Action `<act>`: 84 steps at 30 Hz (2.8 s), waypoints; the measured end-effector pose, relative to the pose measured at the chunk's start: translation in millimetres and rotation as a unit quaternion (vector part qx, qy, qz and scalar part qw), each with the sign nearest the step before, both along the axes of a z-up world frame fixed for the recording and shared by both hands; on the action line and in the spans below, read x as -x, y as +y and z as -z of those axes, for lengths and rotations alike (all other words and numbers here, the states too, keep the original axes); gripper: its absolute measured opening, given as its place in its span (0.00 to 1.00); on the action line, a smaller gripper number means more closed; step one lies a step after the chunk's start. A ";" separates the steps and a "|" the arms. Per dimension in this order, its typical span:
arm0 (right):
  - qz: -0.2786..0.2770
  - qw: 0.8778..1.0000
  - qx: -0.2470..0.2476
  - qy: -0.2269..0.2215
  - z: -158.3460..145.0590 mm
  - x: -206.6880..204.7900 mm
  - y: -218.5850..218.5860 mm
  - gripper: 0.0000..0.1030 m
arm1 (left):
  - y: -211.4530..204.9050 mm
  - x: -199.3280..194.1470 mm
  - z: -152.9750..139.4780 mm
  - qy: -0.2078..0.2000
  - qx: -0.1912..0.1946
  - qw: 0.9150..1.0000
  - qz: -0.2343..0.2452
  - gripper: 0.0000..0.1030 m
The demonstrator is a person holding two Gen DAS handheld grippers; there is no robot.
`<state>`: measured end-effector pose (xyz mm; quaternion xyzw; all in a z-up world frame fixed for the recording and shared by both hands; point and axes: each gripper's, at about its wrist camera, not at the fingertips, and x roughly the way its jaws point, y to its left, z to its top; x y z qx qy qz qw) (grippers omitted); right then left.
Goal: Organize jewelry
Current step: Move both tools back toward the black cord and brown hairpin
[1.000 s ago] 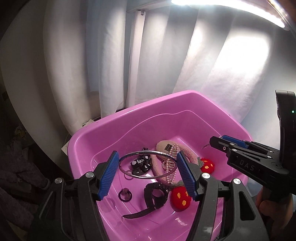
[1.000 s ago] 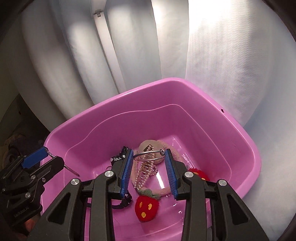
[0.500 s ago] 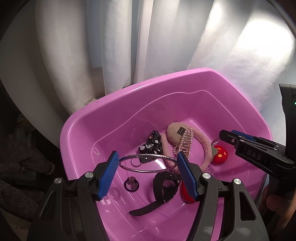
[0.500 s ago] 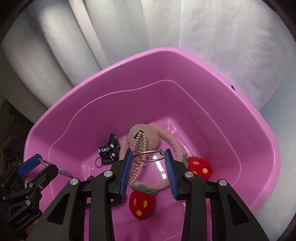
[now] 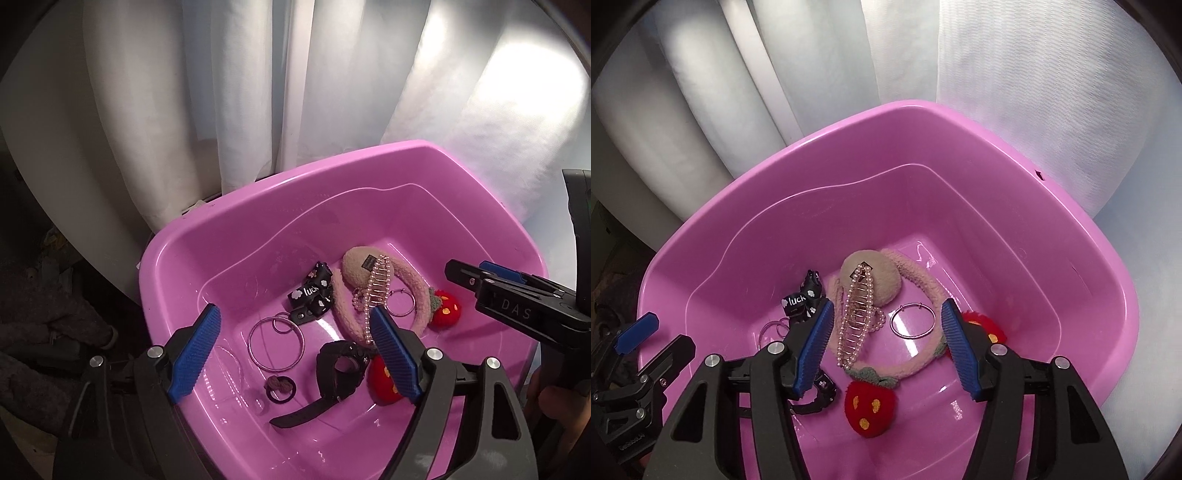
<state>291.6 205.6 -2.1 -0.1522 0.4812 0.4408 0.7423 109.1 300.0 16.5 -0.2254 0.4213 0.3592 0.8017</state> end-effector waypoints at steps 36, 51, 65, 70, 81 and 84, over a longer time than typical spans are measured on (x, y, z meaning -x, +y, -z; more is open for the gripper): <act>0.093 0.986 -0.129 -0.048 -76.0 111.2 -166.1 0.70 | -78.7 75.3 -79.7 -0.080 -0.083 0.991 0.069 0.94; 0.232 0.965 -0.113 -0.041 -4.5 210.3 -362.7 0.72 | -205.5 81.8 -51.1 -0.087 -0.063 0.966 0.236 0.94; 0.442 0.893 -0.079 -0.026 45.0 240.4 -487.4 0.72 | -290.7 8.7 14.6 -0.038 -0.034 0.903 0.426 0.94; 0.519 0.851 -0.078 -0.014 61.6 232.9 -473.7 0.72 | -290.8 -36.7 38.3 -0.033 -0.046 0.867 0.495 0.94; 0.607 0.791 -0.071 0.007 115.6 203.4 -442.6 0.71 | -299.0 -100.2 112.2 0.009 -0.003 0.827 0.563 0.94; 0.610 0.790 -0.062 0.006 133.2 193.8 -433.6 0.71 | -303.3 -108.2 126.4 0.005 -0.012 0.825 0.565 0.94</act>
